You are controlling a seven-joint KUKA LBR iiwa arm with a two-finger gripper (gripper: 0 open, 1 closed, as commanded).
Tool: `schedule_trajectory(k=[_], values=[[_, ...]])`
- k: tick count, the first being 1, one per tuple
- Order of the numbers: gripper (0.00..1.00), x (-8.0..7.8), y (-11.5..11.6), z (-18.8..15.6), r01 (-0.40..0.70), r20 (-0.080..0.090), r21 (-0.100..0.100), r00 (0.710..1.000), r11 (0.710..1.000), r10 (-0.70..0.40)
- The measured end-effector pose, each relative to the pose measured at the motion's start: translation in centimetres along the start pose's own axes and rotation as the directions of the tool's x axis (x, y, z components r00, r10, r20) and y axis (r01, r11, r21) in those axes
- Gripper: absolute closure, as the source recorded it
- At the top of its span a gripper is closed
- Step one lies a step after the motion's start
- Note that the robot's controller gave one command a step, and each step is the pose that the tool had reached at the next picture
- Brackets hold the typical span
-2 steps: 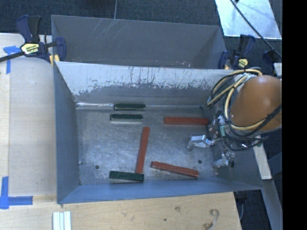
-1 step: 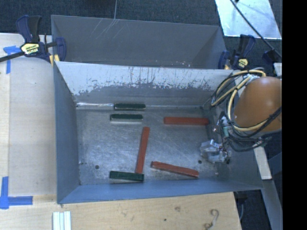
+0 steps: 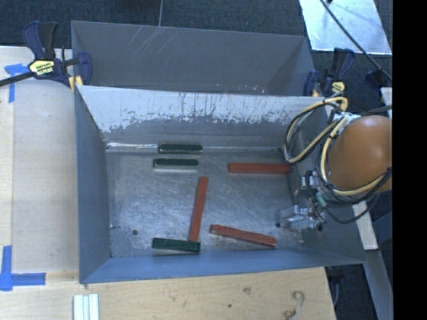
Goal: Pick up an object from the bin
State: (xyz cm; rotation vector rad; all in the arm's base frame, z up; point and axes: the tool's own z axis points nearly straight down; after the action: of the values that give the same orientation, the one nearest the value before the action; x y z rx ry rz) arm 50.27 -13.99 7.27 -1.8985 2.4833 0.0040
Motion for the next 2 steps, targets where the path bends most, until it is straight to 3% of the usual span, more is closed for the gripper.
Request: schedule_trajectory(k=[1, 2], values=[[1.0, -6.64, 0.78, -9.95, 0.058, -0.009, 0.001, 0.998, 0.998, -0.057], [0.0, -6.27, 0.92, -9.51, 0.05, -0.012, -0.007, 0.999, 0.999, -0.05]])
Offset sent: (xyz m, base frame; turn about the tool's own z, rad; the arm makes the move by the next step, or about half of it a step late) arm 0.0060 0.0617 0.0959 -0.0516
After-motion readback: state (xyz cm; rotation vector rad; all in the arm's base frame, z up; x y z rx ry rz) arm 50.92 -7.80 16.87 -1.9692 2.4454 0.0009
